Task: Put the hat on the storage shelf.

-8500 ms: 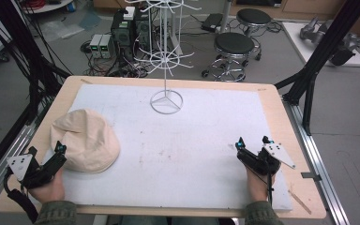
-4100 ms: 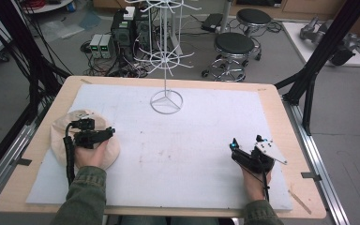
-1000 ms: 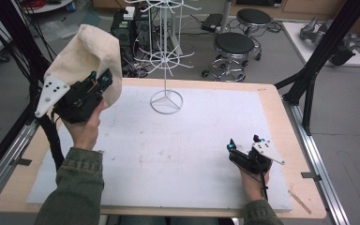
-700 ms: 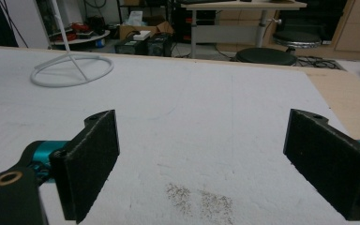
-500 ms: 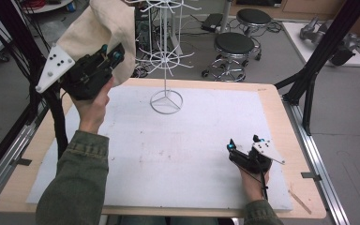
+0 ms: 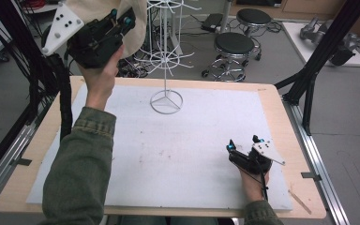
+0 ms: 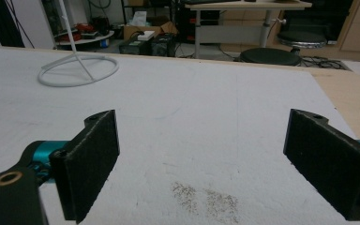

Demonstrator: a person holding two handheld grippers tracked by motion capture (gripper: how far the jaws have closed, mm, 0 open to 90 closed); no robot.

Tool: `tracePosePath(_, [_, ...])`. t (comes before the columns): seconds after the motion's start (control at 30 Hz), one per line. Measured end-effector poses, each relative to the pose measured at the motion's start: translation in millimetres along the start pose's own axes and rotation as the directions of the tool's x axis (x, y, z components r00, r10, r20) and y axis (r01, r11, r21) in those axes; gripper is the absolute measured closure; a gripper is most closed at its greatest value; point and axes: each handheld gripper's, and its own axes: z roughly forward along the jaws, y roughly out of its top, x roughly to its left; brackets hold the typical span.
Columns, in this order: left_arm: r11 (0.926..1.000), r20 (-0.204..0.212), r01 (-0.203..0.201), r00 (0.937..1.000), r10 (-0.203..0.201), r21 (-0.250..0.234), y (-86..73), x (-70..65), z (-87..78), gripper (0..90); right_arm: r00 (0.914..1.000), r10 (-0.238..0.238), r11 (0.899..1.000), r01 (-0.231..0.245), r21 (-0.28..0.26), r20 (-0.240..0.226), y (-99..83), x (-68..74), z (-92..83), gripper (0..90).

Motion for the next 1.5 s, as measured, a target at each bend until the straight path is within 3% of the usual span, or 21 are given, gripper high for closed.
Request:
tracePosePath(0.33, [0.9992,0.020,-0.030,0.9993,0.031,-0.025,16.6,2.0,31.2,82.4,0.9999,0.008,1.000,-0.008,-0.007,0.006,0.5,-1.5,-0.9,9.9])
tracePosePath(0.47, [0.9998,0.046,0.000,0.9989,0.001,-0.021,19.0,8.2,45.4,82.4,1.0000,-0.003,1.000,0.003,-0.005,0.009,0.2,-1.6,-0.5,9.9])
tracePosePath(0.63, [0.9991,0.043,0.032,0.9986,-0.031,-0.029,26.4,9.1,66.3,82.3,0.9999,0.002,1.000,-0.002,-0.003,0.017,0.2,-1.1,-0.7,9.9])
tracePosePath(0.8, [1.0000,0.062,0.009,0.9980,-0.009,-0.003,32.1,5.5,79.2,82.2,0.9998,-0.006,1.000,0.006,-0.012,0.017,0.4,-1.4,-2.6,9.9])
tracePosePath(0.93, [1.0000,0.077,0.000,0.9970,0.000,0.009,26.9,5.2,85.8,82.1,0.9999,-0.007,1.000,0.007,-0.013,0.014,0.3,-3.2,-2.6,9.9])
tracePosePath(1.33, [0.9948,0.079,0.030,0.9962,-0.038,0.098,-0.7,14.7,96.2,81.9,1.0000,-0.001,1.000,0.001,-0.007,0.007,0.1,-2.7,-2.4,9.9])
tracePosePath(1.5, [0.9906,0.097,0.013,0.9950,-0.027,0.136,-4.8,12.9,98.9,81.8,1.0000,-0.006,1.000,0.006,-0.011,0.007,0.5,-2.0,-4.0,9.9])
